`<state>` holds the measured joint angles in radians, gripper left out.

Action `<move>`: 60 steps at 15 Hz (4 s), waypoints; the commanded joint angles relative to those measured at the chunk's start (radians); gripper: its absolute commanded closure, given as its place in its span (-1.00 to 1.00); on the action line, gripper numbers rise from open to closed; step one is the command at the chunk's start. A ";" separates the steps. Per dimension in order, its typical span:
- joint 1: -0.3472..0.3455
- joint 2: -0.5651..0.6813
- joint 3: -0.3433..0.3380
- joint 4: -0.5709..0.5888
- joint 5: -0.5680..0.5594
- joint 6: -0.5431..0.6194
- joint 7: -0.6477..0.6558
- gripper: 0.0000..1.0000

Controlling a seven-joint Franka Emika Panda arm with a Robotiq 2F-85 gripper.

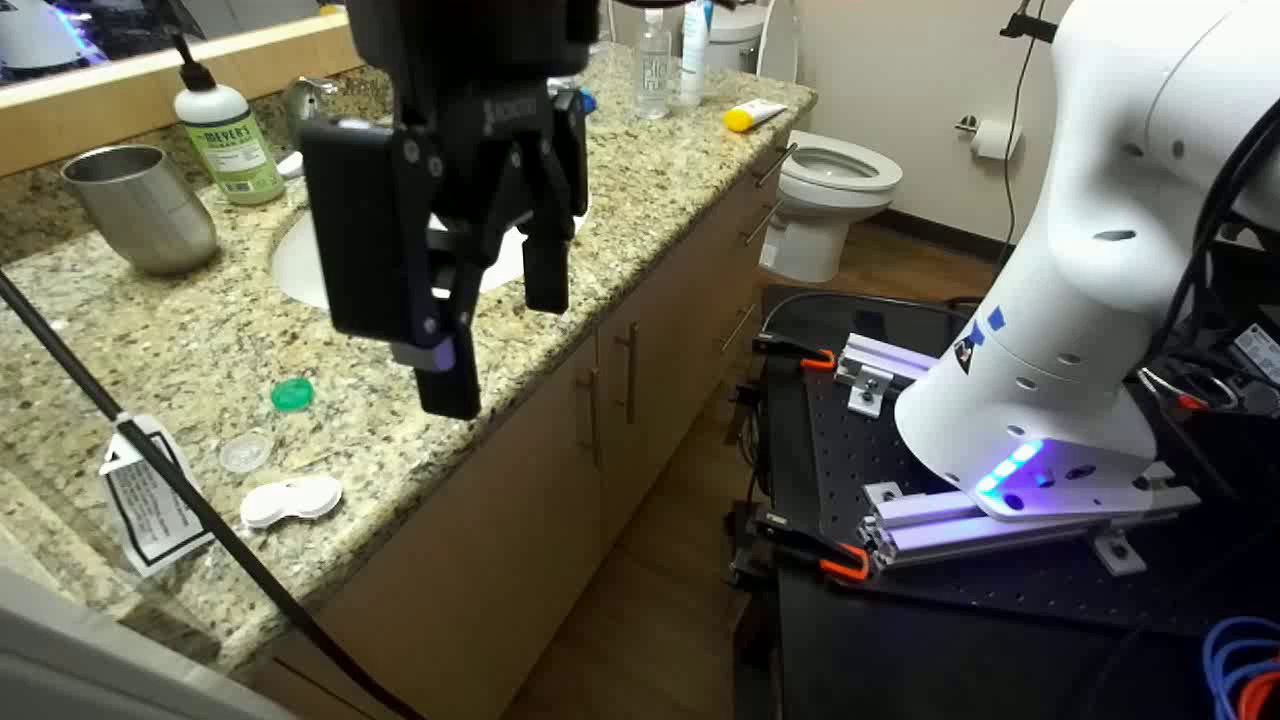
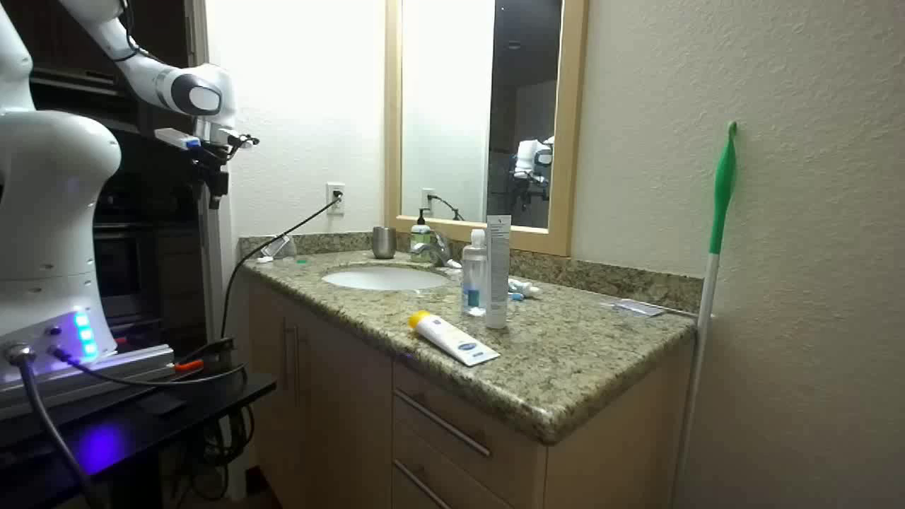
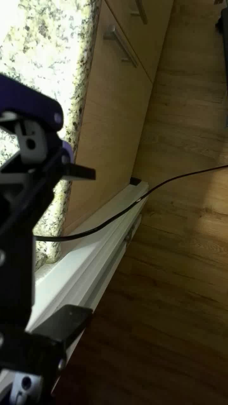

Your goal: Take the tube near the toothbrush and put it in the silver cup

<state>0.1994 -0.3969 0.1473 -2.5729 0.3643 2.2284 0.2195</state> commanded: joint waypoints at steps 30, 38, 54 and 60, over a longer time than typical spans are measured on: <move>-0.458 0.509 -0.428 0.403 -0.273 0.683 0.358 -1.00; -0.450 0.731 -0.593 0.596 -0.339 0.712 0.639 -1.00; -0.507 1.137 -0.643 1.104 -0.231 0.280 1.159 -1.00; -0.612 1.172 -0.529 1.192 -0.210 0.135 0.957 -1.00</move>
<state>-0.3450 0.7752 -0.4689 -1.4088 0.1589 2.4320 1.3026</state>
